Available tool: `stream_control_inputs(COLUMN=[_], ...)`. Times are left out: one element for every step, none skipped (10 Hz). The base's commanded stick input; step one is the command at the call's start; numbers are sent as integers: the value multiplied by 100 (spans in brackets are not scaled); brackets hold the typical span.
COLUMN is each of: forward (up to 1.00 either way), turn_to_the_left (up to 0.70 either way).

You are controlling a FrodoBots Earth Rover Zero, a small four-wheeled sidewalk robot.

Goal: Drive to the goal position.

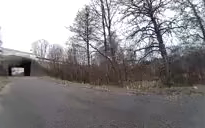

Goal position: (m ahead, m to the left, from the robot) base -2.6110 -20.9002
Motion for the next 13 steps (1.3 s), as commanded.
stream_control_inputs(forward=[0,0,0,0,0,0,0,0,0,0,0,0,0], turn_to_the_left=[-70,-70,-70,-70,-70,-70,-70,-70,-70,-70,-70,-70,-70])
